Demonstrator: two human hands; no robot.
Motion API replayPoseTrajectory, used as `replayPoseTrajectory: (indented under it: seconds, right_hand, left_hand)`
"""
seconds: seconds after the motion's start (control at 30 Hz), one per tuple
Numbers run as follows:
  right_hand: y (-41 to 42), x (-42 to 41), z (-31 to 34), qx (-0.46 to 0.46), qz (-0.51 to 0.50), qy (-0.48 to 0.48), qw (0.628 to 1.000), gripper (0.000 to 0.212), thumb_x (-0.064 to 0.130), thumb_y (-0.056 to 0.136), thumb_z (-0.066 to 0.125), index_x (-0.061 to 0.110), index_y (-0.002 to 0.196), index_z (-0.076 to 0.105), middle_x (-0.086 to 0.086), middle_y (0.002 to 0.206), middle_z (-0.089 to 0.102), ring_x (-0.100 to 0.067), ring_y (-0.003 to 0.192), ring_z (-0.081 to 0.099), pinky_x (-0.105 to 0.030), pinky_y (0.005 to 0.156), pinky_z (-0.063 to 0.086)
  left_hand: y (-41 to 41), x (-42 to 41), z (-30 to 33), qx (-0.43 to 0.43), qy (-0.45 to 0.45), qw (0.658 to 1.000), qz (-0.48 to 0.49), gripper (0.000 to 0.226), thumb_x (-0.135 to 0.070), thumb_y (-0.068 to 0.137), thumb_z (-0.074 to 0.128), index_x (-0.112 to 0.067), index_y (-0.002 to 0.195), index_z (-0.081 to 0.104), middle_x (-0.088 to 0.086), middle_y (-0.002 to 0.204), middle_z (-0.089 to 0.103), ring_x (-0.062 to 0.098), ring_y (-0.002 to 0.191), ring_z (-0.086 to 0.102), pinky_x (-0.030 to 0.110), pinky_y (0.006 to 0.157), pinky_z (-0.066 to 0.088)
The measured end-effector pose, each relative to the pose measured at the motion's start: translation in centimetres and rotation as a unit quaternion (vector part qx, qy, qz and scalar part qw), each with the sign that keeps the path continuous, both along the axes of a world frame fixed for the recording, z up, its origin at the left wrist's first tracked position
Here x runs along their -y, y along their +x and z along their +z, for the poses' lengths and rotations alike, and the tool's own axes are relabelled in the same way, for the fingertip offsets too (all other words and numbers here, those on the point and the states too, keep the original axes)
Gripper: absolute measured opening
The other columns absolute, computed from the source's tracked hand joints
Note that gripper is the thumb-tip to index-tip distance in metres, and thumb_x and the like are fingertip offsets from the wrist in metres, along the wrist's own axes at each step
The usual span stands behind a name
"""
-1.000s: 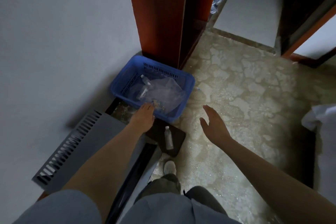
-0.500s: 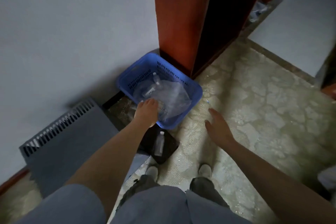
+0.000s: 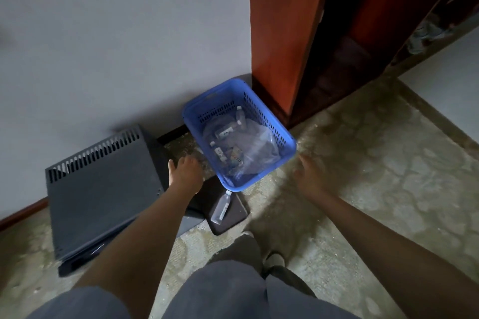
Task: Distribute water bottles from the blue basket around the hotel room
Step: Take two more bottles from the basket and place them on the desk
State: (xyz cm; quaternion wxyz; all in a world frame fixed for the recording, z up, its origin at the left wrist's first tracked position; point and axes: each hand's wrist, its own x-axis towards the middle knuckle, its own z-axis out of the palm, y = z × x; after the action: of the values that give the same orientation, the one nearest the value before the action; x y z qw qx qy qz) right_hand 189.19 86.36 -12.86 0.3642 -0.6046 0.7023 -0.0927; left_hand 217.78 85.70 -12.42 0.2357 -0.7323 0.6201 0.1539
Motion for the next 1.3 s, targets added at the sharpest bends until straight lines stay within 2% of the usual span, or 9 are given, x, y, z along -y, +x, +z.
replayPoseTrajectory:
  seconds: [0.2, 0.37, 0.47, 0.53, 0.6, 0.73, 0.87, 1.1, 1.3]
  right_hand:
    - [0.9, 4.4, -0.5, 0.022, 0.032, 0.021, 0.999, 0.053, 0.016, 0.095, 0.047, 0.007, 0.145, 0.031, -0.011, 0.151, 0.033, -0.025, 0.139, 0.033, -0.033, 0.111, 0.028]
    - [-1.0, 9.9, 0.5, 0.04, -0.045, 0.033, 0.998, 0.052, 0.012, 0.093, 0.049, 0.005, 0.143, 0.034, -0.014, 0.149, 0.038, -0.025, 0.137, 0.037, -0.031, 0.111, 0.029]
    - [-1.9, 13.3, 1.2, 0.028, -0.04, 0.027, 0.998, 0.053, 0.013, 0.094, 0.049, 0.005, 0.143, 0.033, -0.015, 0.149, 0.038, -0.027, 0.135, 0.04, -0.035, 0.112, 0.031]
    - [-2.2, 15.2, 1.2, 0.018, -0.03, 0.021, 0.999, 0.052, 0.012, 0.094, 0.048, 0.006, 0.143, 0.033, -0.015, 0.15, 0.036, -0.026, 0.137, 0.036, -0.031, 0.112, 0.027]
    - [-2.2, 17.0, 1.0, -0.003, -0.009, 0.015, 1.0, 0.052, 0.013, 0.095, 0.048, 0.005, 0.143, 0.033, -0.014, 0.151, 0.034, -0.025, 0.139, 0.032, -0.026, 0.11, 0.024]
    - [-1.8, 20.0, 0.5, -0.026, 0.042, 0.031, 0.998, 0.053, 0.019, 0.095, 0.048, 0.01, 0.145, 0.032, -0.01, 0.151, 0.035, -0.024, 0.138, 0.035, -0.03, 0.111, 0.026]
    - [-1.6, 23.7, -0.4, -0.005, 0.102, 0.032, 0.994, 0.052, 0.014, 0.095, 0.048, 0.004, 0.143, 0.033, -0.014, 0.151, 0.034, -0.024, 0.139, 0.033, -0.026, 0.111, 0.023]
    - [-3.1, 30.9, -1.1, 0.009, 0.225, 0.041, 0.973, 0.048, 0.013, 0.096, 0.046, 0.004, 0.142, 0.035, -0.013, 0.148, 0.037, -0.023, 0.138, 0.034, -0.024, 0.11, 0.022]
    - [-3.8, 35.0, -1.1, -0.015, 0.294, 0.056, 0.954, 0.047, 0.011, 0.096, 0.045, 0.001, 0.141, 0.036, -0.018, 0.145, 0.041, -0.028, 0.136, 0.036, -0.03, 0.11, 0.026]
  left_hand:
    - [-1.4, 3.8, -1.9, -0.018, 0.014, 1.0, 0.018, 0.045, -0.017, 0.095, 0.042, -0.011, 0.139, 0.038, 0.008, 0.145, 0.037, 0.022, 0.139, 0.028, 0.048, 0.116, 0.014]
    - [-3.7, 9.7, -3.3, -0.043, 0.031, 0.998, 0.022, 0.046, -0.025, 0.094, 0.044, -0.015, 0.139, 0.041, 0.006, 0.142, 0.042, 0.023, 0.135, 0.037, 0.043, 0.113, 0.024]
    - [-5.3, 13.5, -2.9, -0.072, 0.033, 0.996, 0.035, 0.044, -0.022, 0.095, 0.043, -0.014, 0.138, 0.042, 0.007, 0.142, 0.041, 0.023, 0.136, 0.035, 0.043, 0.115, 0.022]
    - [-5.9, 15.8, -2.4, -0.08, 0.03, 0.996, 0.035, 0.044, -0.023, 0.097, 0.042, -0.012, 0.139, 0.04, 0.008, 0.145, 0.038, 0.023, 0.138, 0.032, 0.044, 0.117, 0.02]
    - [-6.0, 17.3, -1.9, -0.085, 0.03, 0.995, 0.047, 0.045, -0.025, 0.099, 0.04, -0.01, 0.141, 0.036, 0.008, 0.149, 0.033, 0.024, 0.14, 0.029, 0.045, 0.118, 0.017]
    - [-5.4, 19.0, -1.6, -0.085, 0.023, 0.992, 0.09, 0.05, -0.022, 0.095, 0.046, -0.011, 0.142, 0.035, 0.008, 0.147, 0.035, 0.025, 0.139, 0.031, 0.046, 0.117, 0.016]
    - [-5.2, 19.3, -2.3, -0.075, 0.021, 0.985, 0.156, 0.045, -0.022, 0.094, 0.043, -0.013, 0.138, 0.04, 0.008, 0.143, 0.041, 0.025, 0.136, 0.036, 0.045, 0.115, 0.021]
    - [-7.5, 17.8, -2.4, -0.064, 0.025, 0.947, 0.313, 0.045, -0.023, 0.096, 0.04, -0.014, 0.14, 0.039, 0.008, 0.142, 0.041, 0.026, 0.136, 0.036, 0.048, 0.115, 0.02]
    - [-9.1, 17.6, -1.4, -0.067, -0.007, 0.92, 0.385, 0.045, -0.02, 0.094, 0.044, -0.012, 0.138, 0.038, 0.011, 0.139, 0.043, 0.028, 0.135, 0.037, 0.046, 0.114, 0.024]
